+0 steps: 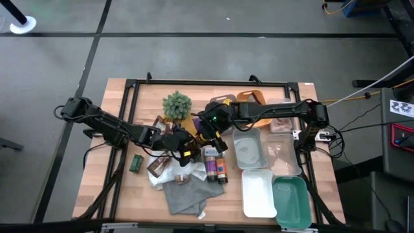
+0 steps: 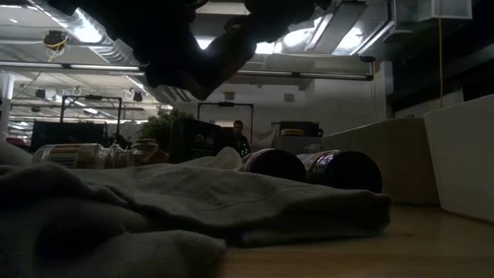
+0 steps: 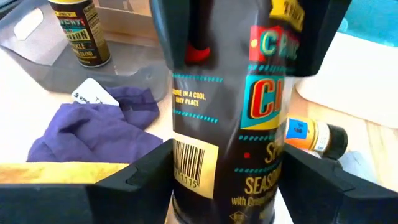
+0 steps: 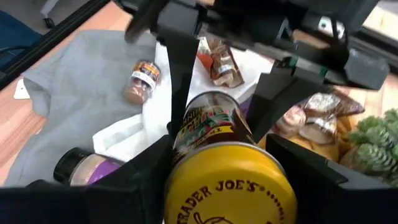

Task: Sort spices by type
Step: Put the yellow seasoning bottle into the black bin

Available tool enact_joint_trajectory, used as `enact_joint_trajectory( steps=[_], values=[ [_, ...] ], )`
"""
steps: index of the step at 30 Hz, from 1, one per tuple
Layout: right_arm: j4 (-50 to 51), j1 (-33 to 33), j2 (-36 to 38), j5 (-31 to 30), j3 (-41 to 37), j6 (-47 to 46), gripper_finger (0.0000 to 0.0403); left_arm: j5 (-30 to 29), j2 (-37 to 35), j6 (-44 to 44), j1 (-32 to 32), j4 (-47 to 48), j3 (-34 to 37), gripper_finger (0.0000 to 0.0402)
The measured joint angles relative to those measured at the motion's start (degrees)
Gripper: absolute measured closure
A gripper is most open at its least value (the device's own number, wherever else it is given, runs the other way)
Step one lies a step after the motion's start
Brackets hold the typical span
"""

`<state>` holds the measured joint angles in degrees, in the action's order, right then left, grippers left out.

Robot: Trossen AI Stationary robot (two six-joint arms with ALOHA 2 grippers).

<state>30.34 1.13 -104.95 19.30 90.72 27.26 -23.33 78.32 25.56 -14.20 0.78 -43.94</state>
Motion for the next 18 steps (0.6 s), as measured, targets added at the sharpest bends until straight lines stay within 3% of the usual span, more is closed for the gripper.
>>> enact_joint_trajectory(
  steps=[10,18],
  values=[
    [6.51,-0.09,0.24,-3.93,-0.13,0.01,0.0167,-0.21,-0.09,-0.29,0.07,-0.44,-0.11,0.0140],
    [17.72,-0.02,0.44,-13.97,3.66,0.23,0.0168,0.15,-0.09,-1.33,0.36,0.04,-0.11,0.0140]
  ],
)
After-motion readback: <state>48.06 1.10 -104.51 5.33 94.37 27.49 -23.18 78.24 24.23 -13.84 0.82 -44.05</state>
